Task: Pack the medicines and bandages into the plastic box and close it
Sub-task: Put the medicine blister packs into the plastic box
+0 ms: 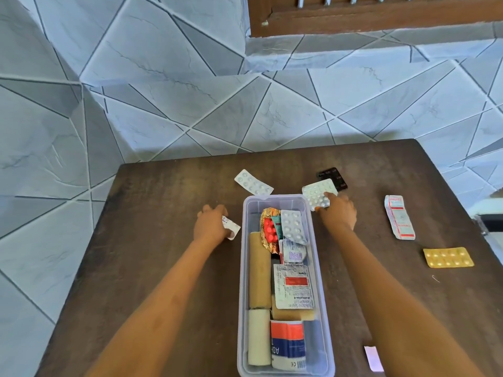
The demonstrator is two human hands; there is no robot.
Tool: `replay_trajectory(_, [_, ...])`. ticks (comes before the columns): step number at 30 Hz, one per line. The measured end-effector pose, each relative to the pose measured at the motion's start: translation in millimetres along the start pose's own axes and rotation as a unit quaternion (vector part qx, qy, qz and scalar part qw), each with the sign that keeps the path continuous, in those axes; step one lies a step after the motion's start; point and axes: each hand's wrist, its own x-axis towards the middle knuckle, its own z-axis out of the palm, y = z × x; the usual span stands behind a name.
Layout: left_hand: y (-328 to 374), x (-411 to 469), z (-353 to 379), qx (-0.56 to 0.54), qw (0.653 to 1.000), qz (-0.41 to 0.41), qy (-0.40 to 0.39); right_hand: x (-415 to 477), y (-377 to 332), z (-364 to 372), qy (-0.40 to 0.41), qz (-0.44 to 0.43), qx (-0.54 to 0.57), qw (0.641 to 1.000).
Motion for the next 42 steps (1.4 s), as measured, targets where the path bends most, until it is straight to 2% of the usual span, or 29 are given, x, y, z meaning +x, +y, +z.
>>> replay_trajectory(5, [0, -7, 0, -0.051, 0.997, 0.019, 0.056, -7, -2, -5, 0.024, 0.001, 0.007, 1.000])
replay_trajectory(9, [-1, -15, -2, -0.094, 0.992, 0.005, 0.088, -16, 3, -5, 0.032, 0.042, 0.093, 0.994])
replay_trajectory(13, [-2, -27, -12, -0.143, 0.980, -0.014, 0.135, -27, 4, -18, 0.062, 0.101, 0.277, 0.954])
replay_trajectory(18, [12, -59, -34, -0.195, 0.958, 0.033, 0.209, -53, -3, -50, 0.072, 0.073, 0.428, 0.898])
replay_trajectory(20, [25, -80, -39, -0.229, 0.954, 0.082, 0.176, -63, 1, -60, 0.082, 0.052, 0.461, 0.882])
replay_trajectory(23, [45, -112, -25, -0.217, 0.964, 0.134, 0.072, -83, 13, -68, 0.052, 0.008, 0.510, 0.859])
replay_trajectory(25, [55, -128, 0, -0.202, 0.973, 0.108, 0.041, -104, 24, -71, 0.011, -0.012, 0.526, 0.851])
replay_trajectory(27, [63, -133, 26, -0.236, 0.970, 0.045, 0.047, -118, 31, -66, -0.022, -0.005, 0.537, 0.843])
replay_trajectory(31, [85, -152, 53, -0.341, 0.930, -0.081, 0.114, -142, 56, -65, -0.047, 0.009, 0.544, 0.838])
replay_trajectory(34, [94, -159, 69, -0.292, 0.947, -0.094, 0.095, -153, 69, -68, -0.064, 0.010, 0.547, 0.834])
replay_trajectory(39, [91, -179, 72, -0.130, 0.990, -0.031, 0.040, -163, 76, -68, -0.103, -0.006, 0.531, 0.841])
replay_trajectory(42, [86, -188, 55, -0.098, 0.992, -0.019, 0.075, -171, 69, -65, -0.131, -0.017, 0.534, 0.835])
